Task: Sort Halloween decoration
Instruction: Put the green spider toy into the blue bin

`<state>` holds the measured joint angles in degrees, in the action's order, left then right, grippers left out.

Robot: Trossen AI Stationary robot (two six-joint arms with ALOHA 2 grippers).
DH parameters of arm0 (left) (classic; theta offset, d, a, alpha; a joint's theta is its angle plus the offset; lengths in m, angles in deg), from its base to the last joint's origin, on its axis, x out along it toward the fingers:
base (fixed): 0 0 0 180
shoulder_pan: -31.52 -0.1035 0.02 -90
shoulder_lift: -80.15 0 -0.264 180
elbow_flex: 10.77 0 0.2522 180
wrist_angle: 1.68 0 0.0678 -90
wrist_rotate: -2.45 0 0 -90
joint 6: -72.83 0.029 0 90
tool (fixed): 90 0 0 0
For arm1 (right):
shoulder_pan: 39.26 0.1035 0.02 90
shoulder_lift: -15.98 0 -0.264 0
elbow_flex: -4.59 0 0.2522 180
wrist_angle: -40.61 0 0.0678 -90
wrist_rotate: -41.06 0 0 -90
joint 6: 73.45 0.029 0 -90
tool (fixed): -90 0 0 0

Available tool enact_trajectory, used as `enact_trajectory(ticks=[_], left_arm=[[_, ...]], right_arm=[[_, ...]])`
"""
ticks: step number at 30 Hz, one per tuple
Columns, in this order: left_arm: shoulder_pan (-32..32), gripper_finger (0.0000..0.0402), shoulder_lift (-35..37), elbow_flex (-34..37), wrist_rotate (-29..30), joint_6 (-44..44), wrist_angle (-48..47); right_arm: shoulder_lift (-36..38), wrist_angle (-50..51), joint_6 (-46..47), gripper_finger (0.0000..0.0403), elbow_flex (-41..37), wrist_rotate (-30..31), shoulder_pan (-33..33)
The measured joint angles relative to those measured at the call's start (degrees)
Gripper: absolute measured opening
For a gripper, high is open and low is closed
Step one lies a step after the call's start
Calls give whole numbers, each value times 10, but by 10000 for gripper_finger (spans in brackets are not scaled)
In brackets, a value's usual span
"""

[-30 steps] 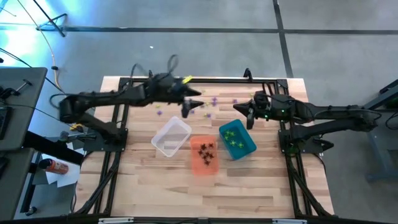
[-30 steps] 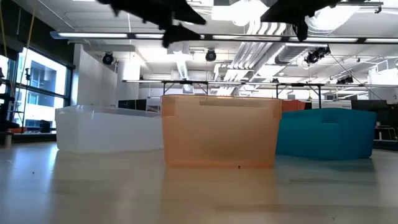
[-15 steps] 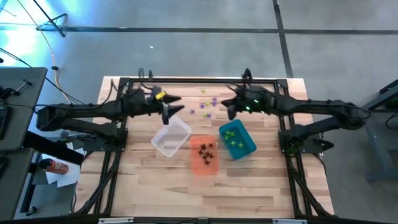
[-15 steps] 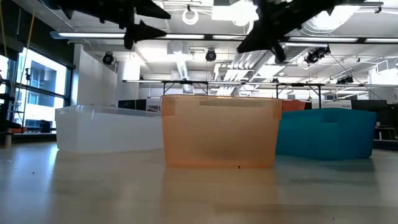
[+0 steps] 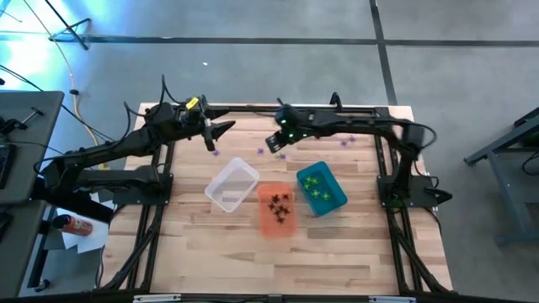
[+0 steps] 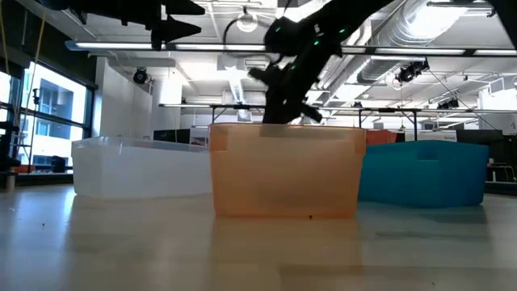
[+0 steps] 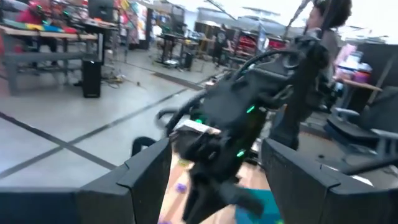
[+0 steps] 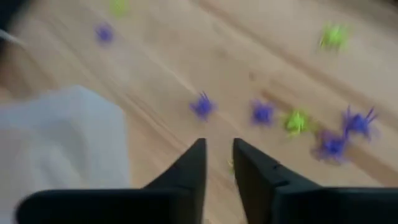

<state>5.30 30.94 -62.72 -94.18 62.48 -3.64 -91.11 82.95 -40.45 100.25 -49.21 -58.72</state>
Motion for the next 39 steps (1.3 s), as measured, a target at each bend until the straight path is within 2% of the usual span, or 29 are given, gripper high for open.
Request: enact_trajectory(ticks=[3, 6, 11, 15, 18, 29, 39], left_arm=[[-5, 236, -3, 0, -33, -1, -15], [-5, 236, -3, 0, -57, -5, -22], [-5, 236, -3, 0, -58, -17, -20], [-5, 236, -3, 0, -58, -32, -20], [-5, 236, -3, 0, -57, -48, -20], [-5, 236, -3, 0, -55, -106, -18], [-5, 236, -3, 0, -48, -123, -16]], right_arm=[[-61, 82, -23, 118, 53, -10, 4], [-116, 154, -93, 158, 114, -20, 6], [-191, 236, -181, 197, 215, -20, 7], [-236, 293, -230, 200, 270, -18, 8], [-257, 301, -255, 196, 289, -16, 8], [-263, 306, -320, 193, 287, 2, 8], [-280, 292, -320, 192, 286, 1, 10]])
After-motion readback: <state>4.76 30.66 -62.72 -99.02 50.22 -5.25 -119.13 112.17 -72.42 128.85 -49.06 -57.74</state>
